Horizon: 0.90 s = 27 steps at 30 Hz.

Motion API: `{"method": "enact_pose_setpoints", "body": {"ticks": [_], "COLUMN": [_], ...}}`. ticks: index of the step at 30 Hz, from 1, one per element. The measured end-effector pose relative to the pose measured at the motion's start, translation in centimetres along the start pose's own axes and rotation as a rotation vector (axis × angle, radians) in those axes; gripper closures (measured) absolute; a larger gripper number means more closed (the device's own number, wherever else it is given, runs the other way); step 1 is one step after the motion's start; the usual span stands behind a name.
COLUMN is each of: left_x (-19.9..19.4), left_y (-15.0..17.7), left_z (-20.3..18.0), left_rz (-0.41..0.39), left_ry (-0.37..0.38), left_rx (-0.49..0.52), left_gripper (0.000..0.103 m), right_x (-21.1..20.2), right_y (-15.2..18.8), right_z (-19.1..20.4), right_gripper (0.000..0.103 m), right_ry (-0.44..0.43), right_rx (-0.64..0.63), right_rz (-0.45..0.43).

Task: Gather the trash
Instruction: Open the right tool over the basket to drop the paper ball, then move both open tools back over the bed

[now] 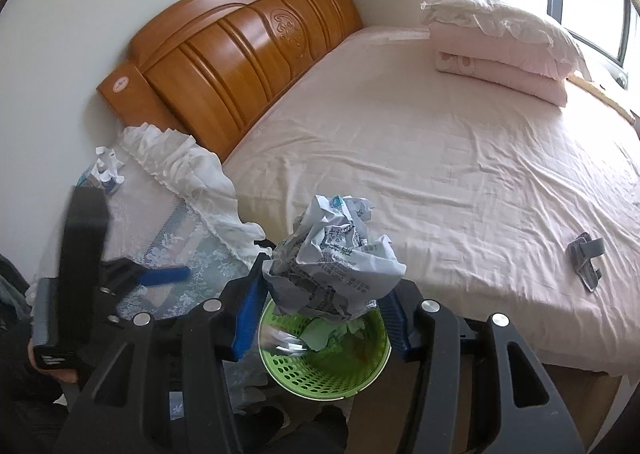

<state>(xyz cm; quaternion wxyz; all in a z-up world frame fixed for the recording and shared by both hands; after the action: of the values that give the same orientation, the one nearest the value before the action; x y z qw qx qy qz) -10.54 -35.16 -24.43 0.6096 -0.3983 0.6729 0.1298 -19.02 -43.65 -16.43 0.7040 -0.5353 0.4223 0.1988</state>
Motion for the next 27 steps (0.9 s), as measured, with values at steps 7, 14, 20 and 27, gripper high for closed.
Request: {"method": "enact_pose_setpoints", "body": {"ticks": [7,14,20,27], "left_x": [-4.4,-8.3,-10.3,-12.6], "left_y": [-1.4,-2.3,-1.5,-0.6], "left_z": [2.3,6.6,9.7,12.6], "left_rz": [-0.108,-0.208,-0.250,-0.295], "left_ry": [-0.028,-0.101,-0.156,-0.175], "left_rx": [-0.085,-0.210,-0.256,-0.306], "left_gripper": [0.008,0.008,0.008,0.008], "right_x": [1.9,8.9,15.5,15.8], "right_y": [0.8,4.2,7.4,6.4], "right_z": [0.8,3.4,5.2,7.3], "right_gripper": [0.049,0.048,0.013,0.004], "right_ry": [-0.020,-0.073,-0.083,-0.069], "right_rx": [-0.026,-0.082,-0.092,-0.090], "right_rz": [0.031,0.142,0.273,0.309]}}
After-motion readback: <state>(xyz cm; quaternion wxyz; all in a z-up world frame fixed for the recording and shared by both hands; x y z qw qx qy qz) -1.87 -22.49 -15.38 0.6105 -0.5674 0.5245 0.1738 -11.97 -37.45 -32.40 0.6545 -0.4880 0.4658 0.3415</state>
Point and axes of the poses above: each gripper's, at about its wrist camera, not at the fingertips, and x roughly the way its jaws point, z to its left, y to its underside, the point moved 6 cm from there along x, roughly the way its jaws point, and after that the axes turned 14 degrees about -x, right-handed, at the moved point
